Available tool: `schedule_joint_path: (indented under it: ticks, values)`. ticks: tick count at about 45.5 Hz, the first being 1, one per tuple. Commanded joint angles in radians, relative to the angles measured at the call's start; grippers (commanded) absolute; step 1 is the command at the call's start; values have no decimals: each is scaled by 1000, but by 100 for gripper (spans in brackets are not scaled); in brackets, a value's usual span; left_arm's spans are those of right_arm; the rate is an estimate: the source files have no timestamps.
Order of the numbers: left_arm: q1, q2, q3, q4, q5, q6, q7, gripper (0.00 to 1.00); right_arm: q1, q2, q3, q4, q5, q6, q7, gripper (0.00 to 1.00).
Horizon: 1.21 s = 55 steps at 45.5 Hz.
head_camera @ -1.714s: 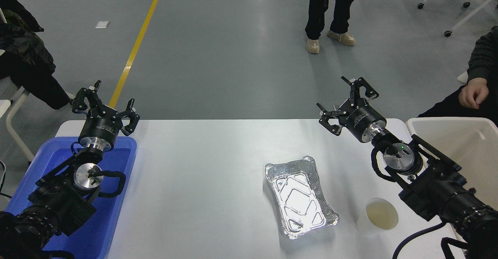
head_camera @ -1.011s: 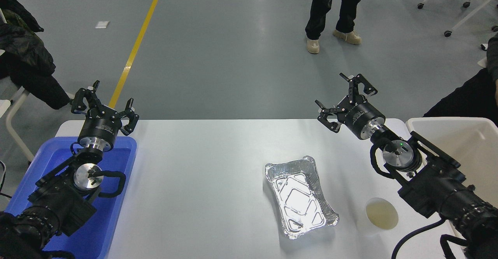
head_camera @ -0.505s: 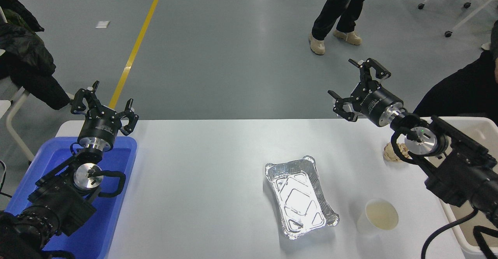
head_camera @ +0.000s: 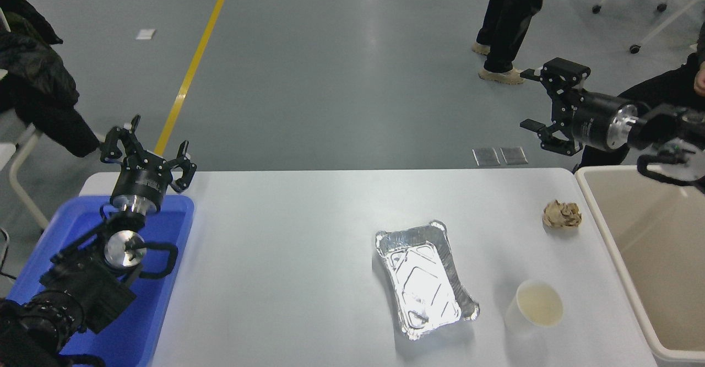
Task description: Pick up paper cup place in dustbin
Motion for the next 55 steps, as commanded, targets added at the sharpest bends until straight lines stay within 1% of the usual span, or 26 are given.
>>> schedule_joint_path:
  ticks: [1,11,19,21,26,37,42,49,55]
  values:
    - [-2,-1,0,0,0,0,0,99,332,-93,-496,144,-79,27,3,100]
    - [0,1,-1,0,0,0,0,99,668,-96,-889,357,-204,32,3,100]
    - [0,1,0,0,0,0,0,99,868,-75,-1113,521,-370,40,7,100]
    - [0,1,0,0,0,0,0,99,909,-65,-1149,549,-390,43,13,100]
    - [0,1,-1,0,0,0,0,99,974,-46,-1202,615,-402,89,52,100]
    - [-2,-1,0,0,0,2,-1,99,1048,30,-1229,716,-404,173,56,100]
    - [0,-1,0,0,0,2,-1,99,1074,76,-1228,741,-399,245,70,100]
    - [0,1,0,0,0,2,-1,99,1106,148,-1213,750,-392,274,98,100]
    - [0,-1,0,0,0,2,0,99,1138,192,-1203,764,-386,340,102,100]
